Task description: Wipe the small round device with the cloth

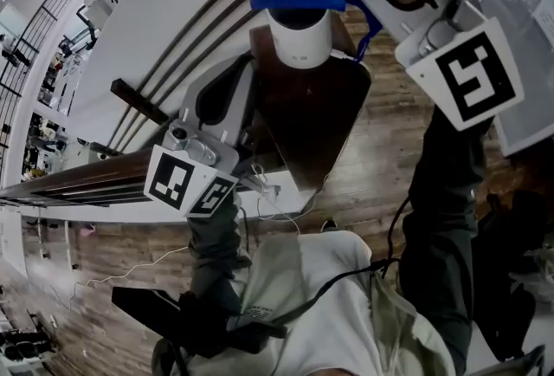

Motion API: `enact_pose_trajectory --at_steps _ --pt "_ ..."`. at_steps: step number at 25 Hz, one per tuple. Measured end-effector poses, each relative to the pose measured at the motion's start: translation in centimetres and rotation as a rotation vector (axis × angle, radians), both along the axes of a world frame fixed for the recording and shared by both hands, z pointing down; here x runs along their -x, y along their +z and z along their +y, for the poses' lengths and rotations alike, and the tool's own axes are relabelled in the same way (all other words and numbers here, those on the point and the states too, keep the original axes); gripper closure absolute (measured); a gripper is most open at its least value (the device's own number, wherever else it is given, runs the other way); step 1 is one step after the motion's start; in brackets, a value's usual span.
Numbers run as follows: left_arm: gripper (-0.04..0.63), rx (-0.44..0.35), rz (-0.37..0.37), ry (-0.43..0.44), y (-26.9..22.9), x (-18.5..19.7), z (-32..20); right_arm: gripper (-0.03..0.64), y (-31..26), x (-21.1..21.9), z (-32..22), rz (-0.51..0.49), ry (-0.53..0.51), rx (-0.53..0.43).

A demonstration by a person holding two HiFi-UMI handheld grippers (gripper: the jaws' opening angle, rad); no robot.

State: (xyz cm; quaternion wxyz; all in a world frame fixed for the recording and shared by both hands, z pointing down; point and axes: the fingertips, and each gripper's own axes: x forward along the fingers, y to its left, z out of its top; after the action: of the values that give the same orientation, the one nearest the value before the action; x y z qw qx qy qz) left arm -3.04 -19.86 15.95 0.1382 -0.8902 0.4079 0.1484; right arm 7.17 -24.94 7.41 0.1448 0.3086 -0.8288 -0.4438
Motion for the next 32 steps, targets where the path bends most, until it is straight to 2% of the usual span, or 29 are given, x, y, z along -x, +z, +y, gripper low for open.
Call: enact_pose_trajectory --at_steps 2,5,8,10,14,15,19,22,26,32 --pt "0.591 0.000 -0.003 0.000 0.0 0.2 0.5 0.555 1.1 1.2 1.2 0.066 0.015 -0.043" --pt "0.591 0.005 -0.007 -0.003 0.3 0.6 0.9 0.555 2.7 1.3 2.9 0.105 0.095 -0.123" --pt "0.591 0.014 -0.003 -0.007 0.6 0.9 1.1 0.555 4.2 1.3 4.8 0.150 0.135 -0.164" --pt "0.591 0.018 0.000 -0.003 0.8 1.0 1.0 0.555 5.5 1.3 5.3 0.199 0.160 -0.167" --pt "0.592 0.029 0.001 0.022 1.3 1.1 1.2 0.557 8.8 2.2 6.6 0.320 0.151 -0.091" --pt "0.591 0.034 0.002 0.027 1.4 1.2 1.2 0.557 8.8 2.5 6.8 0.330 0.160 -0.109" --pt "0.591 0.050 0.008 0.051 1.6 1.4 1.0 0.557 4.6 3.4 6.5 0.309 0.288 -0.363" --pt "0.591 0.053 0.011 0.064 2.1 2.0 1.4 0.557 3.6 5.4 5.4 0.385 0.368 -0.454" --pt "0.591 0.054 0.010 0.071 2.0 3.2 2.6 0.557 5.0 7.1 6.4 0.446 0.389 -0.440" --pt "0.591 0.064 0.023 0.075 2.5 5.3 2.3 0.557 10.1 7.9 6.4 0.465 0.350 -0.280"
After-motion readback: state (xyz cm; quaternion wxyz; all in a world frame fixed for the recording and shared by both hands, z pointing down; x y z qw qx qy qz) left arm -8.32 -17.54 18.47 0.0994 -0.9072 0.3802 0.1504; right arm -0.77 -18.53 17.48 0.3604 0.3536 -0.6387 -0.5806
